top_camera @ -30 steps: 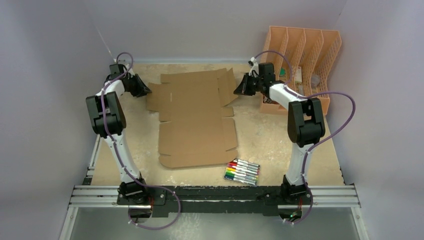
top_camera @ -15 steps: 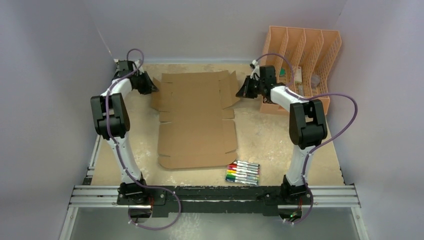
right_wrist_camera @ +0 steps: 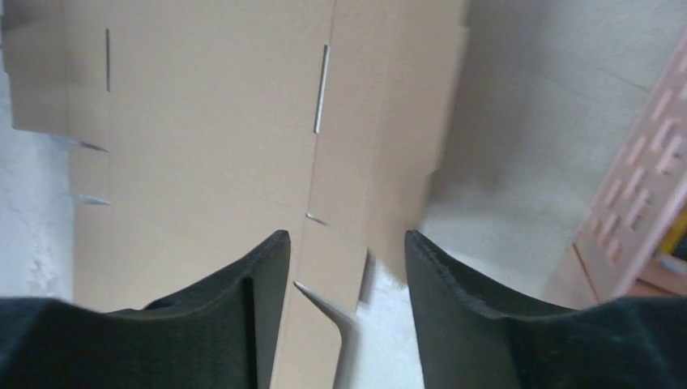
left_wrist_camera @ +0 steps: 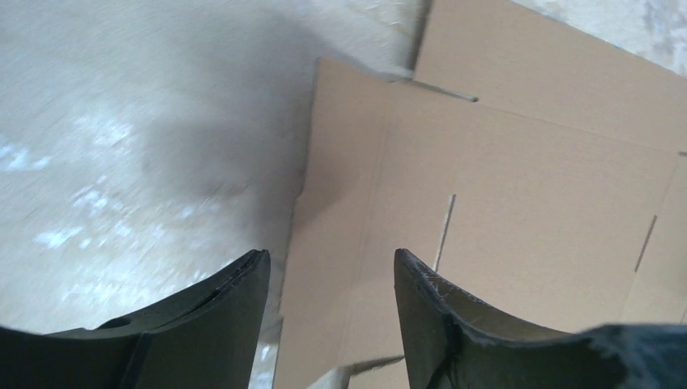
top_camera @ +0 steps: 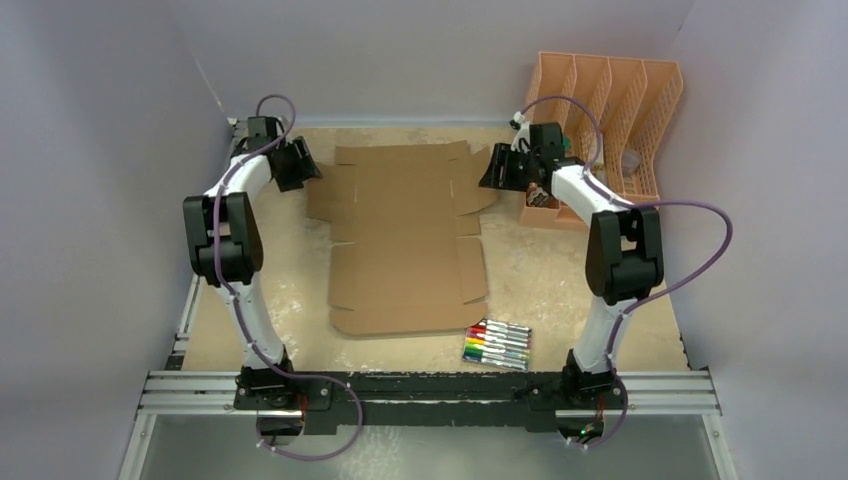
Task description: Fold the paper box
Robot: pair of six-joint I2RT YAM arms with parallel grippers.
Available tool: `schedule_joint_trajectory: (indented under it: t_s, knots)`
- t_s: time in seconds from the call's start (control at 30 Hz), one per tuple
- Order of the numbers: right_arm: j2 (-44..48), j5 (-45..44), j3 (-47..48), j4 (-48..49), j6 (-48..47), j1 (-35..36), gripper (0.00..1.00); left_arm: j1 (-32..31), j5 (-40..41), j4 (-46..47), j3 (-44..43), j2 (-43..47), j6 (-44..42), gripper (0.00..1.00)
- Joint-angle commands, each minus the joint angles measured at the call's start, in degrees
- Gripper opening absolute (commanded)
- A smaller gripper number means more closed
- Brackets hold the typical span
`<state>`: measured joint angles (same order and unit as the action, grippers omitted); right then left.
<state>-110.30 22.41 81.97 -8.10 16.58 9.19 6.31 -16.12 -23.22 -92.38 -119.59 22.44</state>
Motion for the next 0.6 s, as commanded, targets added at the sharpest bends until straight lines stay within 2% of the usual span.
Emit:
schedule_joint_trajectory:
  t_s: [0.0,0.2,0.37,0.57]
  knots:
    - [8.41,-5.89,-0.72,-6.35,-3.27,0.94,0.62,0.12,12.01,-1.09,3.43,9.07,3.85,0.60]
    - [18.36,-13.49,-9.81,-13.97,-3.85,7.85,0.74,-3.18,24.52,-3.20,10.01,17.74,4.85,0.64]
    - [24.77,-18.36,-17.23,-18.39,-0.89,16.18,0.79,-8.12,26.10,-3.35,16.44,23.58,4.23,0.65]
    - [30.89,-24.47,-24.76,-25.51,3.56,26.82,0.87,-15.78,25.34,-5.46,18.99,25.72,1.20,0.65]
